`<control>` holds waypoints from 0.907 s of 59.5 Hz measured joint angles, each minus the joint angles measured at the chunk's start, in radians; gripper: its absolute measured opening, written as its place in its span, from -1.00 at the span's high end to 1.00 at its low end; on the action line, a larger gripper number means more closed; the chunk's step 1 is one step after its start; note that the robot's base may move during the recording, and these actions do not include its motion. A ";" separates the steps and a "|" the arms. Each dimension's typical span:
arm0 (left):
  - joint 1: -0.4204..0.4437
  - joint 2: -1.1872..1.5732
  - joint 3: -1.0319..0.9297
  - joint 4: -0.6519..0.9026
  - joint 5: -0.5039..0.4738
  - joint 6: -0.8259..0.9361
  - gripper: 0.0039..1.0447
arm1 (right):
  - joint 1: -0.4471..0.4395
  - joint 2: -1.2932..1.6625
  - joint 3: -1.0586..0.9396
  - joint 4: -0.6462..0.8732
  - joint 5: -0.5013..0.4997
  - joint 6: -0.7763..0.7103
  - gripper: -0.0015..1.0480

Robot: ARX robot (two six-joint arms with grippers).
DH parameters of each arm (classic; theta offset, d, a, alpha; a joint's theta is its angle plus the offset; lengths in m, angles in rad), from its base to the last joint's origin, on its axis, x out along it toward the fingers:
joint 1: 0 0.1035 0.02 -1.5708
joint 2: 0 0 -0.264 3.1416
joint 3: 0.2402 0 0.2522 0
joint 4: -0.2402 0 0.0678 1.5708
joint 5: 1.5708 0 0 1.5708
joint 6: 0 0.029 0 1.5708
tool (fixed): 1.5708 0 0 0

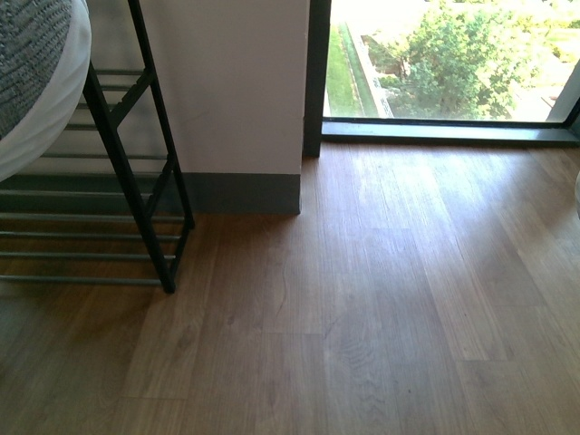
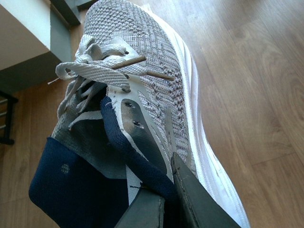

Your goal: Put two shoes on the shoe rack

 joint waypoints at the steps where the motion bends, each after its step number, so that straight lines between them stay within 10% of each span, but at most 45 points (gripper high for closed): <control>1: 0.000 0.000 0.000 0.000 0.000 0.000 0.98 | 0.000 0.000 0.000 0.000 0.000 0.000 0.98; 54: 0.002 0.000 0.000 0.000 -0.018 -0.001 0.98 | 0.003 -0.001 0.000 0.000 -0.014 0.000 0.98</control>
